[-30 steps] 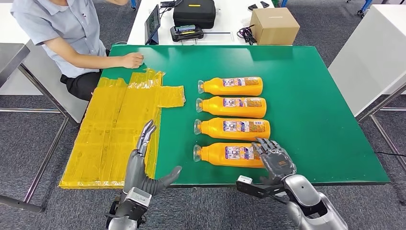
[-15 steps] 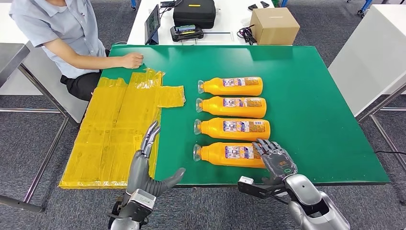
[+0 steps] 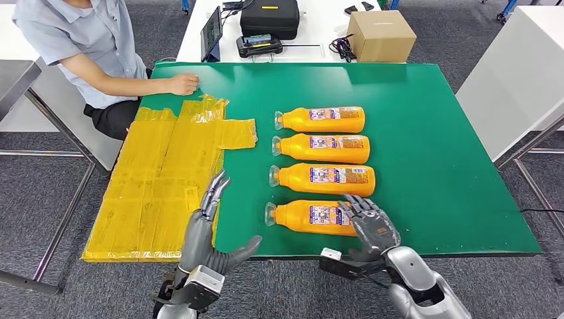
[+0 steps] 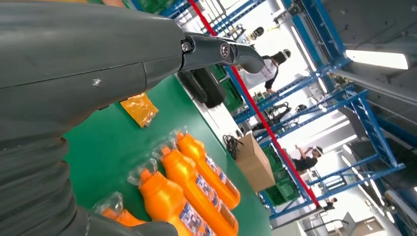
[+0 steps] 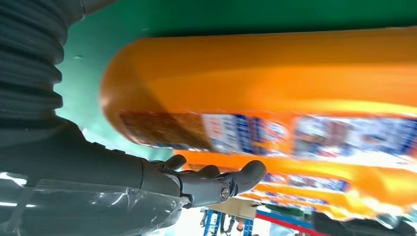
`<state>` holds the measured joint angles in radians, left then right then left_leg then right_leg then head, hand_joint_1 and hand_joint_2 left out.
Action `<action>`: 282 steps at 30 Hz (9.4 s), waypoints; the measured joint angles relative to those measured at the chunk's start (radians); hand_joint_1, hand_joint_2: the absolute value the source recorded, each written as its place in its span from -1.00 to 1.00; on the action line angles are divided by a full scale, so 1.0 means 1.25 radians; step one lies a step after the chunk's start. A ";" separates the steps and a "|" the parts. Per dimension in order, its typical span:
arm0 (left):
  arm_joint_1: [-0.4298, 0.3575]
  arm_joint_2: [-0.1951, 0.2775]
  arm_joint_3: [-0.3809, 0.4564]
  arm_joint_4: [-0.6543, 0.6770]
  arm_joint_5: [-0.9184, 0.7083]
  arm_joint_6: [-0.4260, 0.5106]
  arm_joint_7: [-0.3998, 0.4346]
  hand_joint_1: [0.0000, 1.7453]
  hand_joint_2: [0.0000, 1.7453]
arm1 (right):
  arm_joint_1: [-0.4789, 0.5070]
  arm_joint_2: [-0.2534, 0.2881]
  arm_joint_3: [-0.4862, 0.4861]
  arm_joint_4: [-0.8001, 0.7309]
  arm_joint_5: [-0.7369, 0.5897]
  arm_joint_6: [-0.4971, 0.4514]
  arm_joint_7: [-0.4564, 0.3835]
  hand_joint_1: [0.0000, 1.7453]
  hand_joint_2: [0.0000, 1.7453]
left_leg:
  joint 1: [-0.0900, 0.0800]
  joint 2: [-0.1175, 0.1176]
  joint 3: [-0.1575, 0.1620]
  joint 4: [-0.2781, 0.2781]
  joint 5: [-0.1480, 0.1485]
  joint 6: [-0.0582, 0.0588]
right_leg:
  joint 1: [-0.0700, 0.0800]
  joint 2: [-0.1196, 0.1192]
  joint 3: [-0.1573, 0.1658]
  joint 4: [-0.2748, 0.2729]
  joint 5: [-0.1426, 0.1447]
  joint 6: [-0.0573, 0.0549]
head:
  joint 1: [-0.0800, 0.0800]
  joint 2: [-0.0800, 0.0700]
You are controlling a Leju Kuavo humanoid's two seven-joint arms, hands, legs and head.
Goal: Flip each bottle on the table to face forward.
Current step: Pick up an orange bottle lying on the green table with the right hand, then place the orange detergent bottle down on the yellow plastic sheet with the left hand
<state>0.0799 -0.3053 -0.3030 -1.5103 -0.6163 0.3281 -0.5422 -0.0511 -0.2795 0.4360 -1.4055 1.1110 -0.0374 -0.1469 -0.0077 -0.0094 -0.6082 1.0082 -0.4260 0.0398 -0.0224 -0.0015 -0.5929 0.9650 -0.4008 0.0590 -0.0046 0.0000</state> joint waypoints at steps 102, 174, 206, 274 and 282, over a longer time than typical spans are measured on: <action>-0.017 0.013 -0.034 0.044 0.248 -0.097 -0.021 -1.00 1.00 | -0.043 0.079 -0.186 0.190 -0.343 0.090 -0.171 1.00 1.00 | 0.000 0.001 0.009 0.000 -0.001 -0.001 | 0.000 0.000 0.008 -0.001 0.000 0.000 | 0.000 0.000; -0.225 -0.024 0.072 0.451 0.794 -0.550 -0.059 1.00 1.00 | -0.148 0.233 0.006 0.248 -0.587 0.210 -0.348 0.94 1.00 | 0.001 0.000 0.000 0.000 0.000 -0.002 | 0.001 0.001 0.000 0.001 0.000 0.000 | 0.000 0.000; -0.269 -0.033 0.024 0.469 0.588 -0.329 -0.099 1.00 1.00 | -0.155 0.233 -0.005 0.233 -0.645 0.226 -0.306 -0.30 1.00 | 0.001 0.000 0.000 0.000 0.000 -0.001 | 0.001 0.000 0.001 0.001 0.000 0.000 | 0.000 0.000; -0.164 -0.008 -0.024 0.077 -0.033 0.042 0.076 1.00 1.00 | -0.089 0.268 -0.069 0.110 -0.622 0.193 -0.309 -1.00 1.00 | 0.001 0.000 0.000 0.000 0.000 -0.001 | 0.001 0.001 0.000 0.001 0.000 0.000 | 0.000 0.000; -0.164 -0.008 -0.024 0.077 -0.034 0.042 0.076 1.00 1.00 | -0.089 0.268 -0.069 0.110 -0.622 0.193 -0.309 -1.00 1.00 | 0.001 0.000 0.000 0.000 0.000 -0.001 | 0.001 0.001 0.000 0.001 0.000 0.000 | 0.000 0.000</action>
<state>-0.1255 -0.3152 -0.3330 -1.4142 -0.6583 0.3799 -0.4475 -0.1628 0.0561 0.3498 -1.2684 0.3330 0.2045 -0.5333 -0.0063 -0.0094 -0.6084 1.0083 -0.4257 0.0380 -0.0210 -0.0008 -0.5931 0.9659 -0.4007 0.0587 -0.0042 0.0000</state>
